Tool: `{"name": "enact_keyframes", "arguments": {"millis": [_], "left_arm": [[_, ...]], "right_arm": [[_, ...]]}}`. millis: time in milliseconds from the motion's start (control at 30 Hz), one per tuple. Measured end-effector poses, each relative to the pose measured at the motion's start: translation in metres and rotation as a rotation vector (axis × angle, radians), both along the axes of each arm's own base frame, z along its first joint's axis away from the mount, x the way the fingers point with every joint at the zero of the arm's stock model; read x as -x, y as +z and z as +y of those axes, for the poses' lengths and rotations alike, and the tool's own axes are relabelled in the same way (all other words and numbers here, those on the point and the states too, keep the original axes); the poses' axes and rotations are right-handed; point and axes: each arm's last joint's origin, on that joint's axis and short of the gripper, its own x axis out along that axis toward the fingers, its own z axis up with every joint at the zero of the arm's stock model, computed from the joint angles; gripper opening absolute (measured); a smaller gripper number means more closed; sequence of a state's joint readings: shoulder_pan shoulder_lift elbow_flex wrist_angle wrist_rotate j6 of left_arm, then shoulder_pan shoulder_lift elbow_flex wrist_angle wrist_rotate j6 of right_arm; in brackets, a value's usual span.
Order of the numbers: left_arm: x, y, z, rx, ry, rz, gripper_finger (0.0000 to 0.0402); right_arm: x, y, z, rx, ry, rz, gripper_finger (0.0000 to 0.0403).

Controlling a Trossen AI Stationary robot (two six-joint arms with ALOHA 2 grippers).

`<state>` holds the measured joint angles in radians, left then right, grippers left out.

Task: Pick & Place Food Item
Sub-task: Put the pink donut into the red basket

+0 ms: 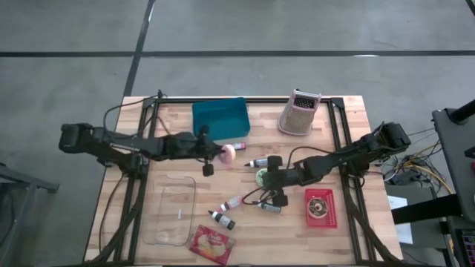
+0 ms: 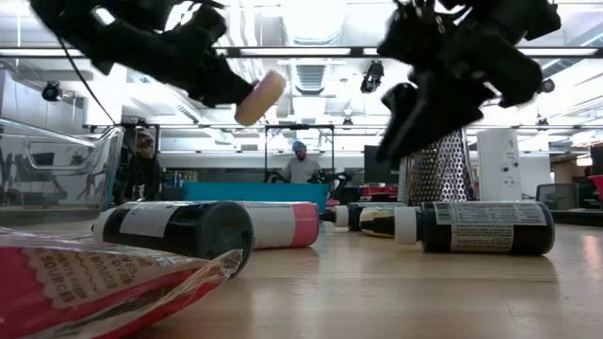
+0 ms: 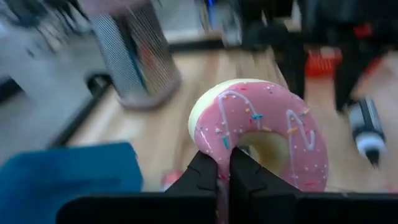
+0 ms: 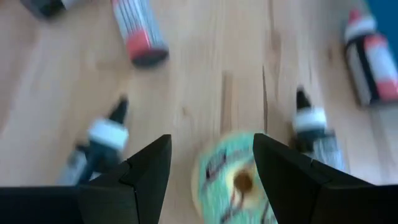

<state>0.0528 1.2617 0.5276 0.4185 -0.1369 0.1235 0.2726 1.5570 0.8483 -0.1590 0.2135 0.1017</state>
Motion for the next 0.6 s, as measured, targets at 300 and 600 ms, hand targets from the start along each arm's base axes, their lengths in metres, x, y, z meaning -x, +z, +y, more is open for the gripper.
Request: {"name": "enact_keyframes", "arguments": {"millis": [300,600], "left_arm": [[0.020,-0.014,-0.001,-0.038,0.112,-0.302,0.0006],[-0.006,-0.016,-0.007,-0.103,0.155,-0.282,0.0006]], "right_arm": [[-0.015,0.013,-0.004,0.055,-0.058,-0.365,0.0224],[-0.022,0.024,-0.025,0.026,-0.144,-0.574,0.0224]]}}
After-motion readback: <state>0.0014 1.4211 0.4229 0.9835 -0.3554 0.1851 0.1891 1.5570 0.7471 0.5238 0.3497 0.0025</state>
